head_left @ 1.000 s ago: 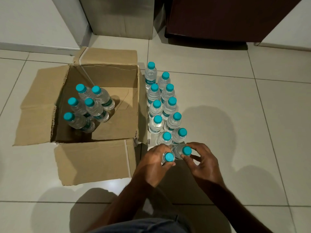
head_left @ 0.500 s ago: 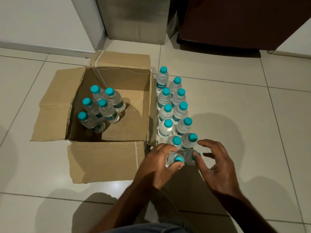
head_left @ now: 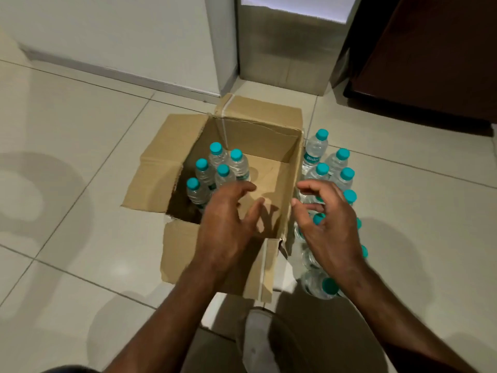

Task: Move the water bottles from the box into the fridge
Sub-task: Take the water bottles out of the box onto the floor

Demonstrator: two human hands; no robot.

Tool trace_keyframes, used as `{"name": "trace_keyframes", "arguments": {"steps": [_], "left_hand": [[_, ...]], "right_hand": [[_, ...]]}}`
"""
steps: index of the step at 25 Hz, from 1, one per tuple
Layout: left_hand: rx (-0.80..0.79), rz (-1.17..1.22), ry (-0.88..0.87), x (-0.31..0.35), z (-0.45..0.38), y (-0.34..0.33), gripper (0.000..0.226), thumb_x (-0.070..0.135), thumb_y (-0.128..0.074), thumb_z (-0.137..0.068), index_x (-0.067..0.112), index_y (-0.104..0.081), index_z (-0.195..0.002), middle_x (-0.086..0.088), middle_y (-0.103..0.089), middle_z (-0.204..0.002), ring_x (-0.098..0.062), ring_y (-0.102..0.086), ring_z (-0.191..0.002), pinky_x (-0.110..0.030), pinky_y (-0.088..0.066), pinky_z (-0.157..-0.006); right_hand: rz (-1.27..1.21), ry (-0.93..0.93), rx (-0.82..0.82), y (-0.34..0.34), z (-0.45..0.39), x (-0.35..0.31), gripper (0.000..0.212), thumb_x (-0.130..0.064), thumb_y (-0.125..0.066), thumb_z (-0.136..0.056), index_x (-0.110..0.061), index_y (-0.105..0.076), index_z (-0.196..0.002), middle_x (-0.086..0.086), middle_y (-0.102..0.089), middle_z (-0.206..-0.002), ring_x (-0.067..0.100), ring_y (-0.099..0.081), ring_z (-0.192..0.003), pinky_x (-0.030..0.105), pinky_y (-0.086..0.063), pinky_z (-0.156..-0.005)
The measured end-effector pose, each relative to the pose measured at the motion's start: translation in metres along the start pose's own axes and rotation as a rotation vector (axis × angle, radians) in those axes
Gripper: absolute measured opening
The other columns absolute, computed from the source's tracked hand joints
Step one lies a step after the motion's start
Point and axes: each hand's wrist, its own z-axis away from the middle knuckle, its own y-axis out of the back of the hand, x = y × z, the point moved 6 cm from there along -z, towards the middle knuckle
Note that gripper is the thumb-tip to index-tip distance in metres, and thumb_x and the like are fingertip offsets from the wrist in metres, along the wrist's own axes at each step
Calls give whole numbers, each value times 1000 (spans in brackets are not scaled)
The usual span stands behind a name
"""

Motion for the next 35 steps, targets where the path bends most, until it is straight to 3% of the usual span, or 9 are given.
{"name": "trace_keyframes", "arguments": {"steps": [2, 4, 7, 11, 17, 27, 30, 32, 35], "left_hand": [[125, -152, 33, -15, -13, 27, 40, 38, -67, -90, 29, -57, -128, 6, -57, -135, -12, -54, -125, -44, -49, -105], [201, -492, 13, -25, -25, 49, 39, 41, -65, -92, 27, -59, -127, 1, -55, -138, -20, -44, -135, -56, -23, -119], [136, -797, 51, -41, -39, 58, 42, 47, -58, -94, 25, -56, -129, -2, -52, -142, -28, -28, -145, -62, 2, -119], [26, -944, 98, -52, -48, 51, 41, 51, -55, -92, 23, -56, -122, -1, -60, -132, -31, -26, -144, -65, 7, -117], [-10, -961, 142, -65, -52, 51, 28, 36, -68, -86, 23, -62, -110, 1, -70, -116, -31, -27, -144, -64, 16, -115], [87, -851, 90, -45, -41, 59, 22, 28, -67, -89, 22, -71, -110, -1, -73, -114, -27, -32, -147, -66, 8, -116], [144, -716, 39, -20, -35, 61, 34, 35, -64, -90, 19, -66, -120, -4, -70, -119, -26, -53, -127, -53, -23, -111], [188, -537, 28, -2, -42, 63, 44, 41, -59, -90, 20, -59, -129, -3, -67, -121, -18, -61, -108, -38, -48, -92], [277, -224, -71, 32, -61, 65, 44, 43, -58, -88, 24, -57, -128, 8, -63, -120, 6, -59, -95, -10, -50, -66]], "right_hand": [[11, 59, -108, -29, -18, -10, 39, -38, -65, -93, -39, -53, -130, -17, -52, -132, -2, -57, -113, 17, -55, -85], [141, 74, -244, -59, -36, -15, 48, -39, -65, -93, -41, -46, -138, -15, -47, -139, 3, -52, -120, 27, -53, -92], [249, 139, -345, -97, -60, -20, 56, -39, -64, -94, -35, -41, -145, -8, -45, -143, 7, -50, -121, 26, -48, -91], [230, 247, -301, -125, -81, -27, 56, -34, -67, -94, -26, -44, -144, -4, -51, -136, 9, -53, -117, 20, -48, -84], [338, 268, -335, -158, -91, -19, 52, -31, -64, -96, -24, -46, -144, 0, -50, -139, 14, -52, -122, 29, -48, -97], [210, 280, -385, -142, -90, -28, 35, -31, -76, -87, -22, -66, -119, -7, -56, -115, 5, -55, -98, 24, -53, -84], [108, 219, -321, -113, -92, -38, 35, -33, -78, -83, -24, -66, -114, -13, -53, -104, 3, -53, -86, 15, -47, -74], [34, 227, -267, -84, -98, -49, 33, -37, -76, -82, -28, -65, -112, -15, -53, -102, 1, -53, -91, 15, -48, -77], [-91, 240, -147, -32, -114, -66, 36, -41, -74, -83, -28, -66, -116, -16, -57, -112, 0, -56, -105, 19, -54, -86]]}}
